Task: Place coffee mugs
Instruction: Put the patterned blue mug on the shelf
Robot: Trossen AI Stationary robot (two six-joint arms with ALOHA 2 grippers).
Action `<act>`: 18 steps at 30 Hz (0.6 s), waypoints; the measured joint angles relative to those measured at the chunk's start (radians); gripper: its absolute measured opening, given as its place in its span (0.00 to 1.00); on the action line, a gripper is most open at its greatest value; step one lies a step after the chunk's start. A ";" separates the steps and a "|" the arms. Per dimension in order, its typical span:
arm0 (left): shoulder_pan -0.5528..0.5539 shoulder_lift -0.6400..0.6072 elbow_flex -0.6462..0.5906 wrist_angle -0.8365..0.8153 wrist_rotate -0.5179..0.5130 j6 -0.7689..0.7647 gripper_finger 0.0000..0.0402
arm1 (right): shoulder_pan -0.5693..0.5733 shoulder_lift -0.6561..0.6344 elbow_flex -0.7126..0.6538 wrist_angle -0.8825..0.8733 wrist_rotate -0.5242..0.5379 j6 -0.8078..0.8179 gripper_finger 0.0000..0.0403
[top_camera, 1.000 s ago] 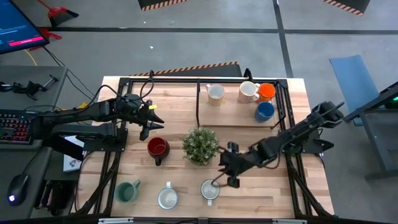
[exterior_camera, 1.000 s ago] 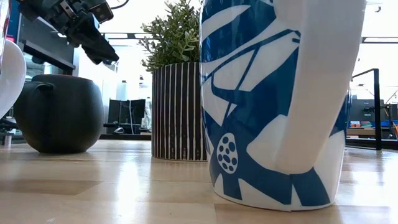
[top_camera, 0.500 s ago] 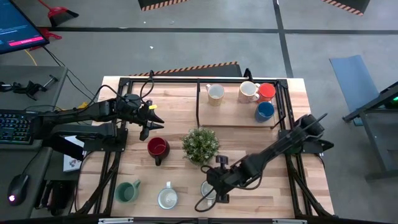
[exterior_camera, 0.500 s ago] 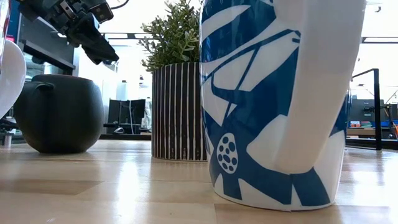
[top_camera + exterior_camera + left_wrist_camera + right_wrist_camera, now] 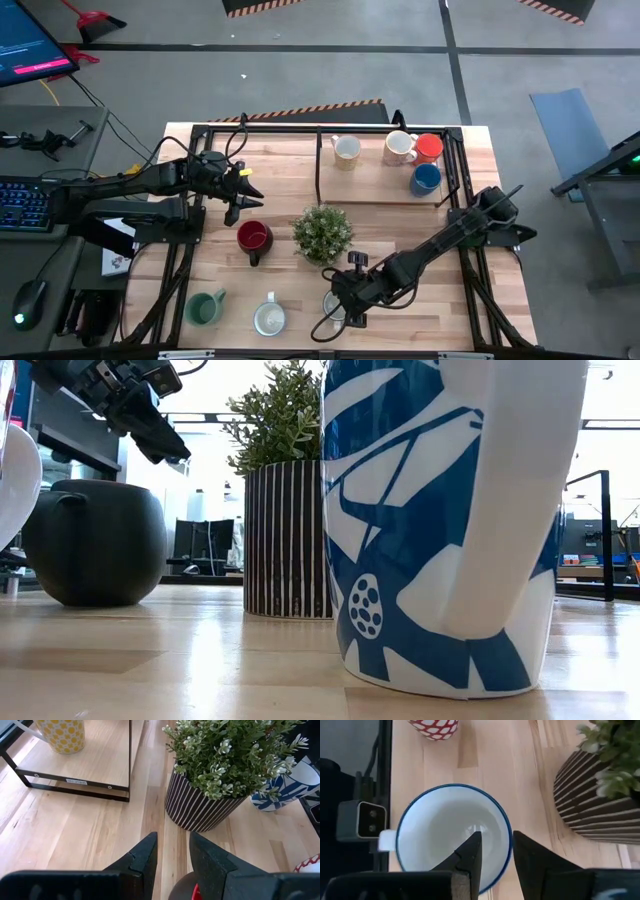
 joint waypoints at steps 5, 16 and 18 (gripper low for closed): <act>0.000 0.000 0.000 -0.001 0.000 0.001 0.26 | 0.000 0.034 0.000 0.000 -0.002 -0.003 0.22; 0.000 0.000 0.000 -0.001 0.000 0.007 0.26 | -0.003 0.078 -0.001 0.012 -0.006 -0.001 0.22; 0.000 0.000 0.000 -0.001 0.000 0.007 0.26 | -0.003 0.080 -0.001 0.017 -0.006 0.004 0.22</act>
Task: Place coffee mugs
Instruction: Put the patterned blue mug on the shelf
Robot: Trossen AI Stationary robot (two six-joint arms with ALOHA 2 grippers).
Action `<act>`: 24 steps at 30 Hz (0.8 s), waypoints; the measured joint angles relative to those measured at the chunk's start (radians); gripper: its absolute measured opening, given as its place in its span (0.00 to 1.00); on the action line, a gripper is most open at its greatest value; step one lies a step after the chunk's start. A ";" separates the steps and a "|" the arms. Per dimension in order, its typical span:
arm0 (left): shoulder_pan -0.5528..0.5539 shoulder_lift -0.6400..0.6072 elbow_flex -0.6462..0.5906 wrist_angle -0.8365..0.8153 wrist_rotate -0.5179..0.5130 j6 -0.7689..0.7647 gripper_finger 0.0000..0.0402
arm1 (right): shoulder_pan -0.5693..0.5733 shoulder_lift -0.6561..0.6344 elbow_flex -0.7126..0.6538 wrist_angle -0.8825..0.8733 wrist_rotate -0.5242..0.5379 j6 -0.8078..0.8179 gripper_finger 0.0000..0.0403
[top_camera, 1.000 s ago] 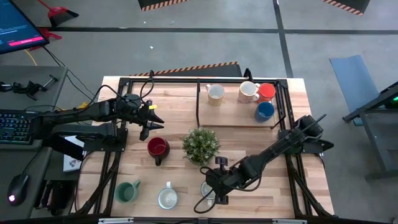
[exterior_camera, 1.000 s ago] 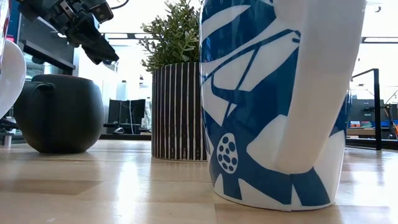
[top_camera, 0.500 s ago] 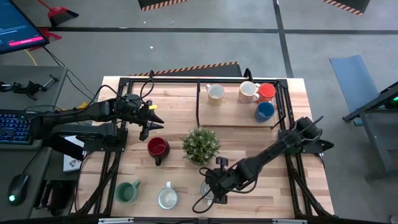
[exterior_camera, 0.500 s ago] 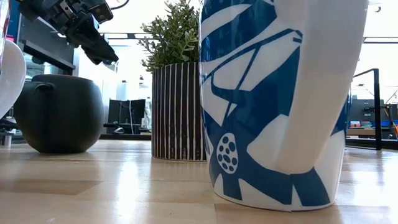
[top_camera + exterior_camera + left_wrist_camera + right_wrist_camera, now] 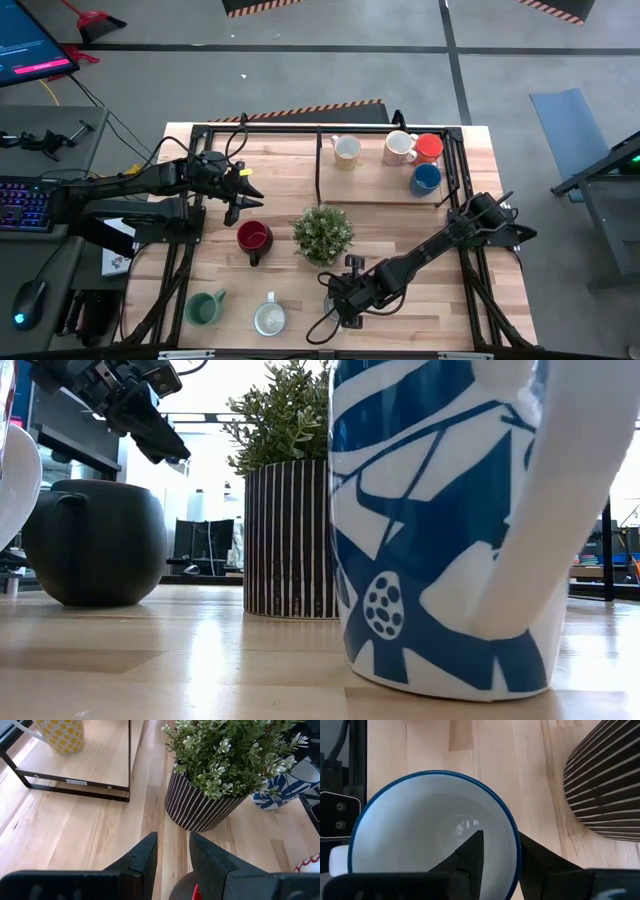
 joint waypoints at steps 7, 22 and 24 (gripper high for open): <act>0.000 0.000 0.000 0.000 0.000 0.000 0.26 | -0.002 0.000 0.000 0.000 0.000 0.000 0.21; 0.000 0.000 0.000 0.000 0.000 0.034 0.26 | -0.034 -0.016 0.000 -0.031 0.050 0.100 0.01; 0.000 0.000 0.000 0.000 0.000 0.034 0.26 | -0.031 -0.035 0.011 -0.083 0.052 0.126 0.01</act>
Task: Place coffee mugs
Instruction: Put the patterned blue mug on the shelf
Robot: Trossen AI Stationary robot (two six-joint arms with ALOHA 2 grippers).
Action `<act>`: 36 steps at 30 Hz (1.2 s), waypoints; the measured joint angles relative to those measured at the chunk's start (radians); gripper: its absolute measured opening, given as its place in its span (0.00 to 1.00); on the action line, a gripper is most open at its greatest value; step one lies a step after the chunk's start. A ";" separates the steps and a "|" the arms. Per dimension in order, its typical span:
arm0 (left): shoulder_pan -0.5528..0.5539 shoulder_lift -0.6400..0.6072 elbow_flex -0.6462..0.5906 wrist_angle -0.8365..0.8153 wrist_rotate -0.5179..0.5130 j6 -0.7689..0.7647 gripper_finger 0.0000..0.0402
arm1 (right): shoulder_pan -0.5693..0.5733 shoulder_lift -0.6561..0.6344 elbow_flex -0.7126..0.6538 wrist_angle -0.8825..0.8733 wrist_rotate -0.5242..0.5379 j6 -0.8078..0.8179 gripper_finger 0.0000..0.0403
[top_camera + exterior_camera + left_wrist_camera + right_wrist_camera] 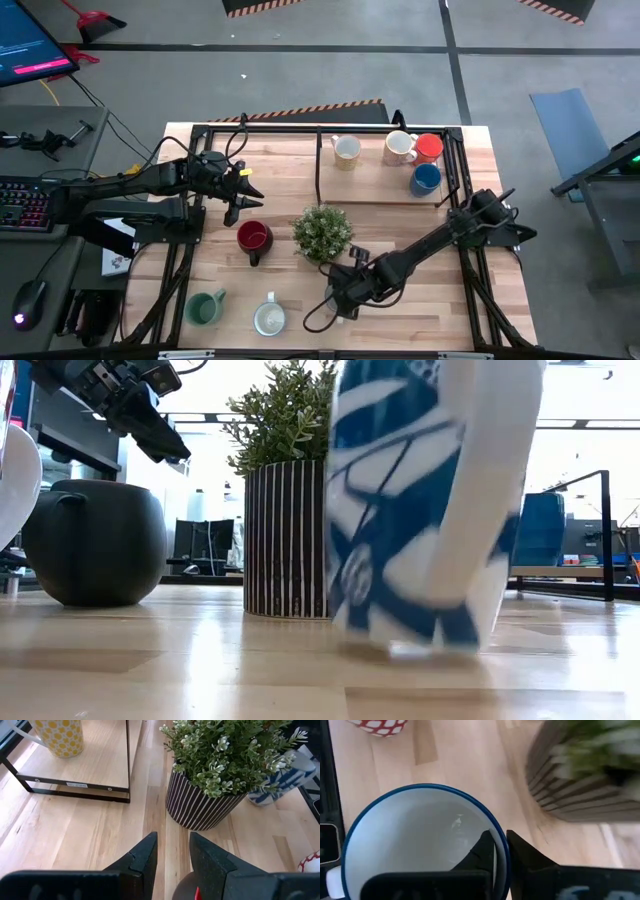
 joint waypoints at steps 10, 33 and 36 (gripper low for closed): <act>0.000 0.000 0.000 0.000 0.000 0.000 0.26 | 0.093 -0.045 0.319 -0.714 0.183 0.264 0.00; 0.000 0.043 0.000 0.002 0.001 0.053 0.26 | -0.219 -0.144 0.317 -0.827 0.528 0.017 0.00; 0.000 0.066 0.000 0.001 0.001 0.053 0.26 | -0.281 -0.145 0.317 -0.828 0.587 -0.027 0.00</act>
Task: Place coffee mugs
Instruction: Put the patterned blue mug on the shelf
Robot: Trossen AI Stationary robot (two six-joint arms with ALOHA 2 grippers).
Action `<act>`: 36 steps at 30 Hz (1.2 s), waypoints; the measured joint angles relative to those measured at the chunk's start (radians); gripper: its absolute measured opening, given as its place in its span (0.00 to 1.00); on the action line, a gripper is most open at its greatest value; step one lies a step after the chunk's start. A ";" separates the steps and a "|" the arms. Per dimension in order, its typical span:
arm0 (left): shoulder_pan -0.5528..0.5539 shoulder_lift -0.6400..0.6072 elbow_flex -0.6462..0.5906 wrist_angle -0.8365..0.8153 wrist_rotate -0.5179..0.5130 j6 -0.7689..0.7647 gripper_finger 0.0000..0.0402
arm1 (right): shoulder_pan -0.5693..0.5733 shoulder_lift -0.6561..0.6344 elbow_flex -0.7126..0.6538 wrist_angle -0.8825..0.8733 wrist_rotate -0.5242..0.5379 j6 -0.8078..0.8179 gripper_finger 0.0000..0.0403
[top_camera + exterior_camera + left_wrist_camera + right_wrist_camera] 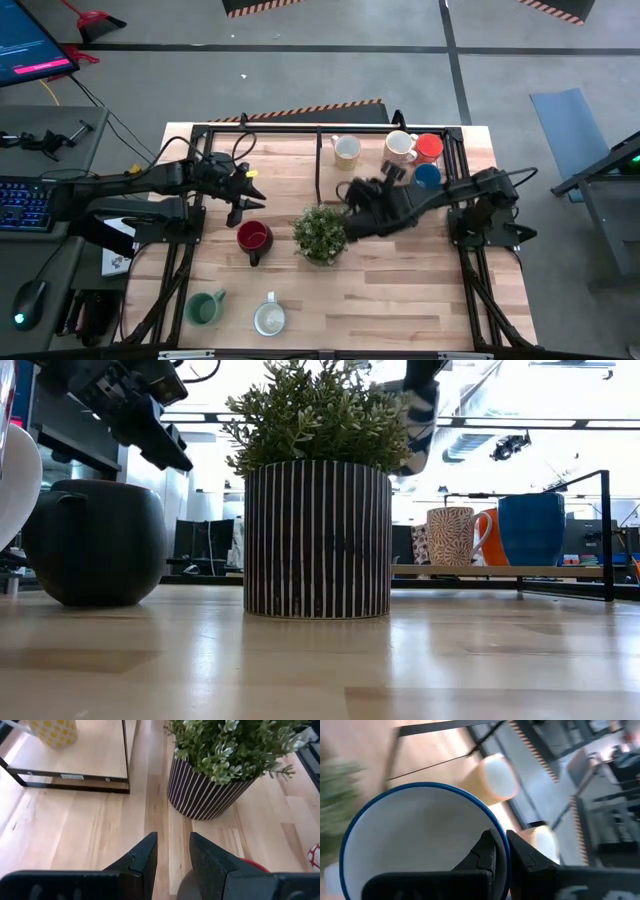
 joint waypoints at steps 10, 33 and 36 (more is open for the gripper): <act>0.000 0.046 0.000 0.008 -0.002 0.047 0.26 | -0.221 -0.021 -0.001 0.000 -0.007 -0.192 0.00; 0.000 0.018 0.000 0.007 -0.002 0.050 0.26 | -0.496 -0.106 -0.001 0.085 -0.450 -0.452 0.00; 0.000 0.018 0.000 0.009 -0.002 0.051 0.26 | -0.540 -0.101 -0.001 0.113 -0.501 -0.489 0.00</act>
